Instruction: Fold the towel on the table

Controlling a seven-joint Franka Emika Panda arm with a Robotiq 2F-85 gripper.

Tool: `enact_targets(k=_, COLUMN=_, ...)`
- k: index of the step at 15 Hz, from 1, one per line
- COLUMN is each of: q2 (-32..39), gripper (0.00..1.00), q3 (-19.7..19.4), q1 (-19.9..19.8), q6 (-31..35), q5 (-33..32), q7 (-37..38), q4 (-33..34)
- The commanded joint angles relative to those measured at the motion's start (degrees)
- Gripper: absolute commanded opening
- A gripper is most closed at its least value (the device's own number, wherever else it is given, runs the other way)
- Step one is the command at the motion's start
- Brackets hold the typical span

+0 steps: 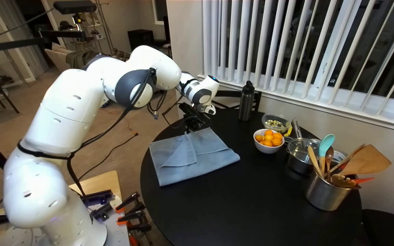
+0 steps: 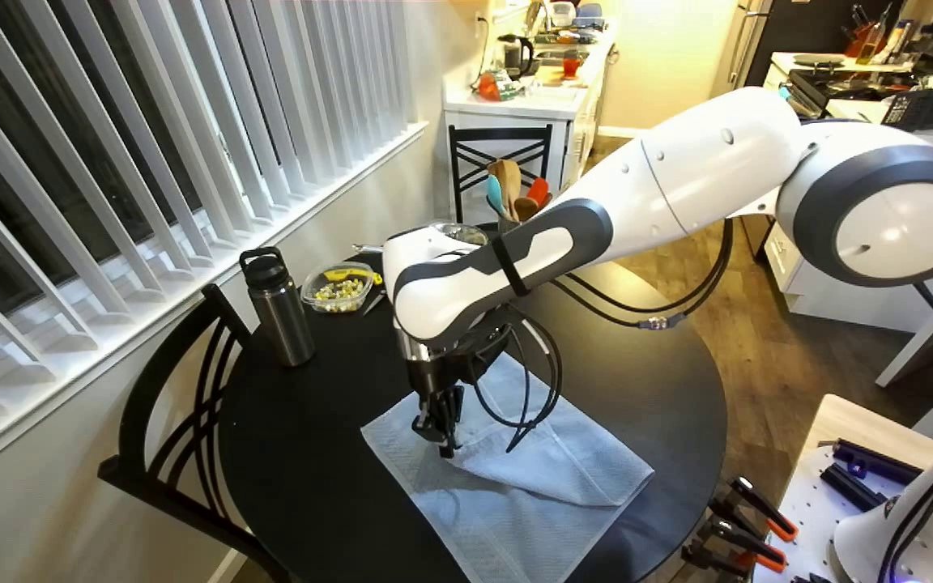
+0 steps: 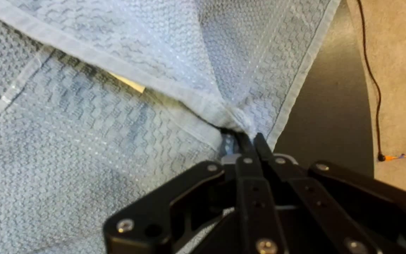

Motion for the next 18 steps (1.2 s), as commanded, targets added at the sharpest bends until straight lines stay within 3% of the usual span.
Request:
enact_targets(k=1, q2=1.6, gripper=0.02, q3=2.5, q1=-0.5, q6=-6.2, q5=-0.2, q7=-4.3, q4=4.6)
enact_targets(k=3, q2=1.5, gripper=0.02, q3=4.5, q1=-1.3, q6=-9.3, q5=0.6, q7=-9.8, q4=5.2)
enact_targets(k=4, q2=1.5, gripper=0.03, q3=2.6, q1=-0.1, q6=-6.6, q5=0.0, q7=-5.4, q4=4.3)
enact_targets(k=13, q2=1.6, gripper=0.03, q3=3.5, q1=-0.2, q6=-8.2, q5=0.0, q7=-8.1, q4=5.1)
enact_targets(k=18, q2=4.3, gripper=0.02, q3=3.0, q1=2.1, q6=-8.3, q5=-1.2, q7=-6.2, q4=8.7)
